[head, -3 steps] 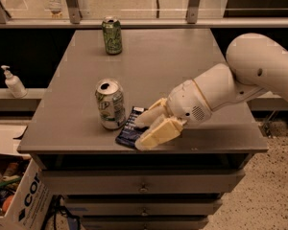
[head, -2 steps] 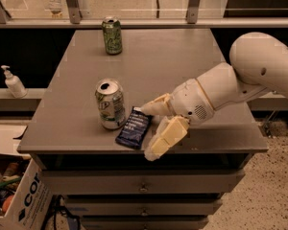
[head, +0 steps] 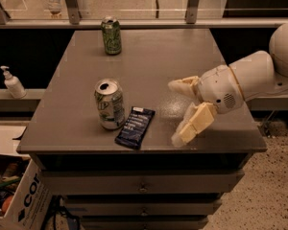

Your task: Move rxbar blueberry near 7up can

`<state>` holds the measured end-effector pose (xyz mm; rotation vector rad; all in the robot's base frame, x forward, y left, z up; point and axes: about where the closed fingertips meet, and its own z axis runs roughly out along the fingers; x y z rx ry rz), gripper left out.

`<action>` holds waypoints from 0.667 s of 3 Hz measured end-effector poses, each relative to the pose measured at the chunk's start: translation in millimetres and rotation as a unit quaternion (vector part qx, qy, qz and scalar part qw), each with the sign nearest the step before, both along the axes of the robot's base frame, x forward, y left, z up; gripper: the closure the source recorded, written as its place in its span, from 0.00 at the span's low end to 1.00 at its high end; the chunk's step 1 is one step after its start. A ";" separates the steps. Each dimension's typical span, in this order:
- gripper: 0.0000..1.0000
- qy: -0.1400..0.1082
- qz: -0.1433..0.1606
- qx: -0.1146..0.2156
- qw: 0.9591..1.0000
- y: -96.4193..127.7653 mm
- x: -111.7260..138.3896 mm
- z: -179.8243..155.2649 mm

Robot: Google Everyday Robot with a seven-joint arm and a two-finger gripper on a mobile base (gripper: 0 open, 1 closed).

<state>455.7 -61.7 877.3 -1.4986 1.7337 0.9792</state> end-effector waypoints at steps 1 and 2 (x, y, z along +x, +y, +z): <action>0.00 -0.045 -0.026 0.019 0.998 -36.7 16.5 19.9; 0.00 -0.048 -0.024 0.019 0.998 -34.7 17.1 22.4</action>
Offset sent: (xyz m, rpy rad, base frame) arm 0.0139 -0.0311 0.0167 0.0321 -0.0751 -0.0449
